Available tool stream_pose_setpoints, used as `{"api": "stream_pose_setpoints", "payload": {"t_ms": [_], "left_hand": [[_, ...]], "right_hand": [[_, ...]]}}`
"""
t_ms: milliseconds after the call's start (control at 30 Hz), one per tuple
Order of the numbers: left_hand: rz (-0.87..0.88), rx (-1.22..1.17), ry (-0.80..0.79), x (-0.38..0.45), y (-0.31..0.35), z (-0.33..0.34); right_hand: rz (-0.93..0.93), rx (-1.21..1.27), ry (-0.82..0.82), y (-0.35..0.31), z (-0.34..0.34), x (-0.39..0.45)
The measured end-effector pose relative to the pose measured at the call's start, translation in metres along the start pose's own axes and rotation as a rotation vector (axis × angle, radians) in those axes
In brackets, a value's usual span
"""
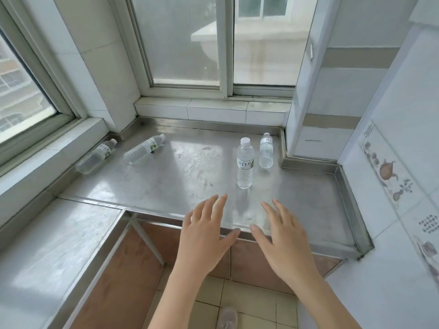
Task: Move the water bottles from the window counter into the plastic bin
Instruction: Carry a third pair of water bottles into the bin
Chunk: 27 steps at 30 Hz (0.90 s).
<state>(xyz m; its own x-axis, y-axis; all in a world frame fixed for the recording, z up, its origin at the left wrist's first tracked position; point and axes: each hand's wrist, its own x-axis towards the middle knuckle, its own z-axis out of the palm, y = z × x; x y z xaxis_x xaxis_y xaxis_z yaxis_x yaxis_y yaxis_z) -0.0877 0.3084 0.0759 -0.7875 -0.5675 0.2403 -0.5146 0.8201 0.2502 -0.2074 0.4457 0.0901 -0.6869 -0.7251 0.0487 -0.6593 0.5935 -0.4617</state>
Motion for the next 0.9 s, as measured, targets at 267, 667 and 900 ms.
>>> {"api": "stream_pose_setpoints", "payload": {"t_ms": [267,667,900], "left_hand": [[-0.08,-0.285,-0.083,0.159,-0.011,0.076],[-0.473,-1.132,-0.213,0.278,-0.038,0.183],[-0.742,-1.233,-0.133,0.328,-0.052,0.185]], "right_hand": [[0.098,-0.051,-0.003,0.037,0.011,0.144],[0.235,0.045,-0.096,0.077,0.039,0.312],[0.309,0.081,-0.16,0.102,0.07,0.398]]}}
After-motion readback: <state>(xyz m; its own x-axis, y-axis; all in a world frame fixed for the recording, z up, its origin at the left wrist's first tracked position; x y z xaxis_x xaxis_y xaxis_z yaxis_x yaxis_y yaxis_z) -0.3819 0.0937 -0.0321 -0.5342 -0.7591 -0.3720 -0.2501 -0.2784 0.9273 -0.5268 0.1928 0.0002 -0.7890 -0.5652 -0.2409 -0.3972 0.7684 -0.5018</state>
